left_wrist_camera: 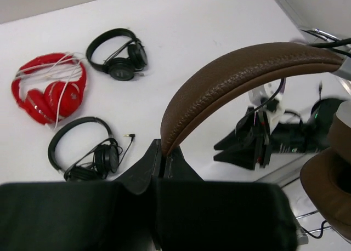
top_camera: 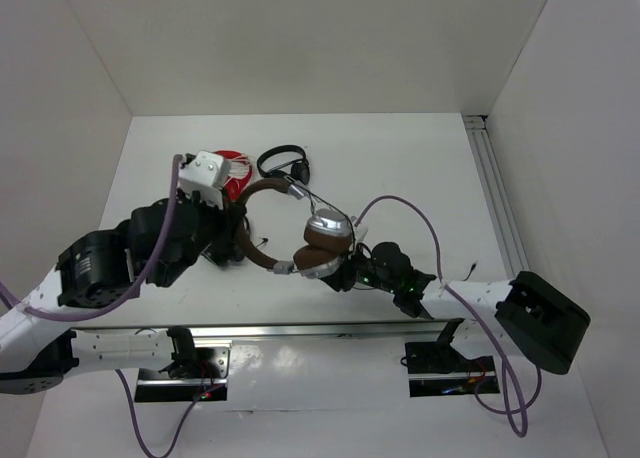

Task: Wrap the headphones

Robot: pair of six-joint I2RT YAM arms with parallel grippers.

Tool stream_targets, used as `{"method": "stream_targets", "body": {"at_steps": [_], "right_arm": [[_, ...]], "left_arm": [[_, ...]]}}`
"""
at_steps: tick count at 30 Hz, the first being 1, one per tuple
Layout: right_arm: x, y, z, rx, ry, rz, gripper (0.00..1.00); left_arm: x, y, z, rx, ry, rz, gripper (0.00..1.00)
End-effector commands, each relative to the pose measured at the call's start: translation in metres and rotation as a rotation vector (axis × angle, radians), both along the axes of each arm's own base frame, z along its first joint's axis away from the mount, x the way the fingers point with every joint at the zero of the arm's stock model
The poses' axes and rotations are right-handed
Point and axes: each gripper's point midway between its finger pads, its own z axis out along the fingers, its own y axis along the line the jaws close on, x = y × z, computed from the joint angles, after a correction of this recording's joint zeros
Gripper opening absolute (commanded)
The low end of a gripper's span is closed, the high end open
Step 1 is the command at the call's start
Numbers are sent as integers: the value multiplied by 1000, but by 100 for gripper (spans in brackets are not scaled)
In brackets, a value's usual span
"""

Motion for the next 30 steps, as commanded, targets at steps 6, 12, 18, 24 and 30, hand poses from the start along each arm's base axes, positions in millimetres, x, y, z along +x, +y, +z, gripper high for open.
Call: {"method": "stream_targets", "body": {"at_steps": [6, 12, 18, 24, 30], "right_arm": [[-4, 11, 9, 153, -31, 43, 25], [-18, 11, -11, 136, 2, 30, 16], [-22, 16, -48, -17, 78, -103, 0], [-44, 35, -42, -128, 63, -192, 0], [-79, 85, -8, -233, 21, -78, 0]], "left_arm": [[10, 56, 43, -296, -1, 380, 0], [17, 69, 37, -314, -14, 497, 0], [59, 73, 21, -175, -18, 623, 0], [104, 80, -15, -103, 78, 738, 0], [118, 82, -51, -28, 138, 828, 0]]}}
